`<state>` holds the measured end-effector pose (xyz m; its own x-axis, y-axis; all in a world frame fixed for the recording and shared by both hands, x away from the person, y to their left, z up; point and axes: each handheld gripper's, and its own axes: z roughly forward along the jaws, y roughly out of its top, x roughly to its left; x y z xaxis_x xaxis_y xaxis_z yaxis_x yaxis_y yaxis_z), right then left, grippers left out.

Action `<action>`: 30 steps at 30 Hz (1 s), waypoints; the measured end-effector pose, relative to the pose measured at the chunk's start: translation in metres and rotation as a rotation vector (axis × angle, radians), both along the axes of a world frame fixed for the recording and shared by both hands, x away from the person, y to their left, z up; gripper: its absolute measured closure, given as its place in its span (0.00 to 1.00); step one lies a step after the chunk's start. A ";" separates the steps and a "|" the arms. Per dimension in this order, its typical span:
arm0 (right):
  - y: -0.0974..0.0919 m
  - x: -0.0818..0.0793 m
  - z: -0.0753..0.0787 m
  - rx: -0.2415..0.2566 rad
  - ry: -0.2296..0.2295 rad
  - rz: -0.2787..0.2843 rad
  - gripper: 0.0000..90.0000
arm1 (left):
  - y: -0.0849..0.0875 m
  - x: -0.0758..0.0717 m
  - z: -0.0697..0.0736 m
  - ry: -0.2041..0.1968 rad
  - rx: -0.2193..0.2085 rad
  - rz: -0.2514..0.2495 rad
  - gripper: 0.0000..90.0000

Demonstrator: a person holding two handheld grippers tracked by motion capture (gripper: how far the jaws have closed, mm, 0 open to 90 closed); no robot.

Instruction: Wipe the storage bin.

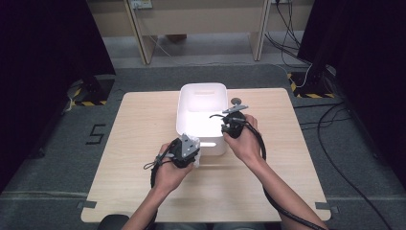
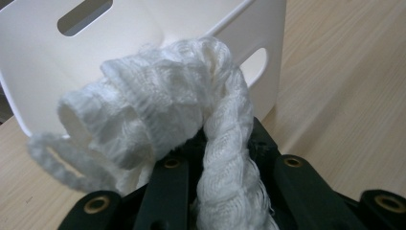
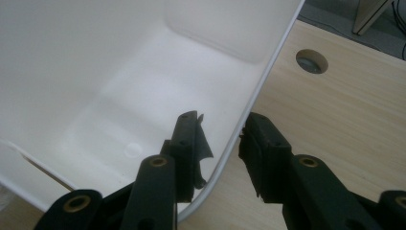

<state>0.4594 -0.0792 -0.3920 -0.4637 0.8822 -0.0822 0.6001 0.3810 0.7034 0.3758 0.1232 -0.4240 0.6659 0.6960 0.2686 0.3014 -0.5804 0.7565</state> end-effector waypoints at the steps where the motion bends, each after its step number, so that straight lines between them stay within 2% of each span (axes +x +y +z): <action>1: 0.000 0.000 0.000 0.000 0.000 -0.001 0.75 | 0.000 0.001 -0.001 0.001 0.005 0.000 0.83; 15: 0.001 0.000 0.000 0.003 -0.001 -0.005 0.74 | -0.007 0.005 -0.017 0.012 0.029 -0.004 0.83; 21: 0.001 0.000 0.000 0.006 0.001 -0.014 0.74 | -0.008 0.006 -0.020 0.002 0.035 -0.002 0.83; 30: 0.002 0.000 0.000 0.007 0.002 -0.017 0.74 | -0.009 0.006 -0.023 0.010 0.043 -0.012 0.83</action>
